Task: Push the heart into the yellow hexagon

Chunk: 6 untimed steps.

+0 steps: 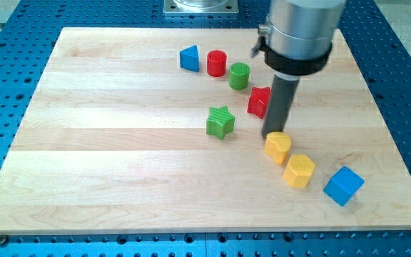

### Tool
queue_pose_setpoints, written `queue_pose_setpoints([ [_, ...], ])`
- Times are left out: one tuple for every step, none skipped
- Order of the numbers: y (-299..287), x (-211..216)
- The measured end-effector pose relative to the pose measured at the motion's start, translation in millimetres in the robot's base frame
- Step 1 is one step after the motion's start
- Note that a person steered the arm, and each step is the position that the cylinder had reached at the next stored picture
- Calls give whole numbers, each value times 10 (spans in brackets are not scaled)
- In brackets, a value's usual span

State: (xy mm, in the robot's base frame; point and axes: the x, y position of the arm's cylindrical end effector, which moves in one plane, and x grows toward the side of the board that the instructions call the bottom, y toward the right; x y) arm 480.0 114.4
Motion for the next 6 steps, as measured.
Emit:
queue_pose_setpoints([
  [-122,-97],
  [-468,-4],
  [122,134],
  [226,139],
  [-495,137],
  [-1547,136],
])
